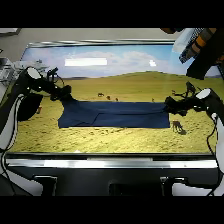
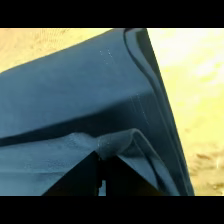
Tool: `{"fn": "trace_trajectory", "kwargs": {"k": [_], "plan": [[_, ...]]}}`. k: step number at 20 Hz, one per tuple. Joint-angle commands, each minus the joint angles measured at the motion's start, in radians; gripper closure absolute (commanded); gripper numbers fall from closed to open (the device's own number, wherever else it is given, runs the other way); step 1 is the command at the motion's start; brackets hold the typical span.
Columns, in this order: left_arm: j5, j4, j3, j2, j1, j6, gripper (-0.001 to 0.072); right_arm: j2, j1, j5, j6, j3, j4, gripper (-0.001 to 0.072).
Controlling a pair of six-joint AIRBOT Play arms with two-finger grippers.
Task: Fold the clothes and pants, and hang the long-sleeved shirts on hangers.
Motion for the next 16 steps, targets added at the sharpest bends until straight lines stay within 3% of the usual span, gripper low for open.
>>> {"fn": "trace_trajectory", "kwargs": {"k": [1,2,4,5,7,9,11,12,16], "plan": [[0.006,-0.034,0.045,-0.077,-0.007,-0.003,0.0681,-0.027,0.020,-0.044,0.012,0.005,0.006,0.0681],[0.015,-0.034,0.045,-0.087,-0.007,-0.003,0.0611,-0.027,0.020,-0.050,0.031,0.005,0.002,0.0628],[0.029,-0.034,0.046,-0.086,-0.003,-0.003,0.0313,-0.026,0.005,-0.001,0.079,0.038,-0.022,0.0422],[0.028,-0.033,0.055,-0.081,0.002,0.001,0.0227,-0.026,-0.013,0.050,0.083,0.074,-0.028,0.0376],[0.012,-0.033,0.089,-0.070,0.012,0.001,0.0219,-0.027,-0.076,0.141,0.083,0.140,-0.037,0.0254],[0.003,-0.033,0.119,-0.050,0.019,0.001,0.0175,-0.041,-0.171,0.230,0.041,0.153,0.034,0.0234],[0.004,-0.026,0.125,-0.026,0.019,0.014,0.0175,-0.091,-0.238,0.329,-0.079,0.153,0.135,0.0227],[0.002,-0.026,0.125,-0.018,0.019,0.020,0.0175,-0.117,-0.247,0.359,-0.121,0.153,0.145,0.0170],[0.003,-0.026,0.125,-0.013,0.019,0.019,0.0175,-0.206,-0.247,0.385,-0.228,0.153,0.179,0.0142]]}}
